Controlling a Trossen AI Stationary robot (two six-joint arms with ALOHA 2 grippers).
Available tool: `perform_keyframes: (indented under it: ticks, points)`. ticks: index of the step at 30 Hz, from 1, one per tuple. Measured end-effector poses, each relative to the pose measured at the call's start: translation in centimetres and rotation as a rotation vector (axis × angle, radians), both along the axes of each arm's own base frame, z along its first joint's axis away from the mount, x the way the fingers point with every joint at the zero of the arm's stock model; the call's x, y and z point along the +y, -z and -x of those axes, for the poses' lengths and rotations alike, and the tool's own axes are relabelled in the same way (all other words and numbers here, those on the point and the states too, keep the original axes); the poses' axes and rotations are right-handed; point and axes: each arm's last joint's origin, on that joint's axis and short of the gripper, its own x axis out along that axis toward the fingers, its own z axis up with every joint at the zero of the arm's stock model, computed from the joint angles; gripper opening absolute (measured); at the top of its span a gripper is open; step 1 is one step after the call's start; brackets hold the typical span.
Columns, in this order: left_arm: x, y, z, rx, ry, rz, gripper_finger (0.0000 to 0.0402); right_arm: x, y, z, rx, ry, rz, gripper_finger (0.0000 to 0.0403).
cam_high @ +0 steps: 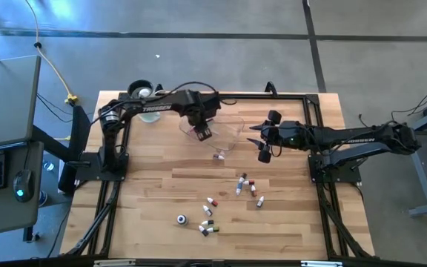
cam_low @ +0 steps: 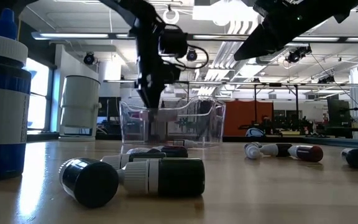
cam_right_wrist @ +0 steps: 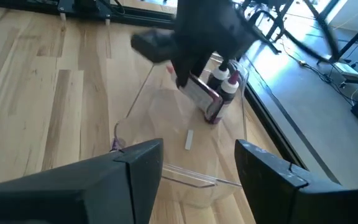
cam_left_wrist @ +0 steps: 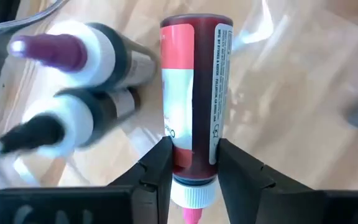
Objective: Pick & Place food coloring
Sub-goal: Put the large pink food coloring bottle into the bin
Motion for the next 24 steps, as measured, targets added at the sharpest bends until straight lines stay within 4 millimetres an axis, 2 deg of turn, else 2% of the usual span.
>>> perform_keyframes:
  ticks: [6,12,17,20,24]
  points:
    - [-0.6,-4.5,-0.3,-0.072,0.007,0.154,0.0108,0.0,0.0,0.0,-0.001,-0.001,0.001,0.0193]
    - [-1.3,-6.8,-1.0,-0.22,0.069,0.323,0.0109,0.0,0.0,-0.6,-0.024,-0.028,0.047,0.0193]
    - [-1.6,-7.3,-1.2,-0.289,0.025,0.482,0.0109,0.0,0.7,-2.7,-0.063,-0.15,0.121,0.0193]
    - [-1.8,-7.4,-1.3,-0.304,-0.041,0.584,0.0109,0.1,1.9,-4.3,-0.035,-0.212,0.243,0.0193]
    - [-2.0,-7.5,-1.4,-0.318,-0.089,0.705,0.0109,0.1,3.4,-6.0,-0.005,-0.197,0.398,0.0193]
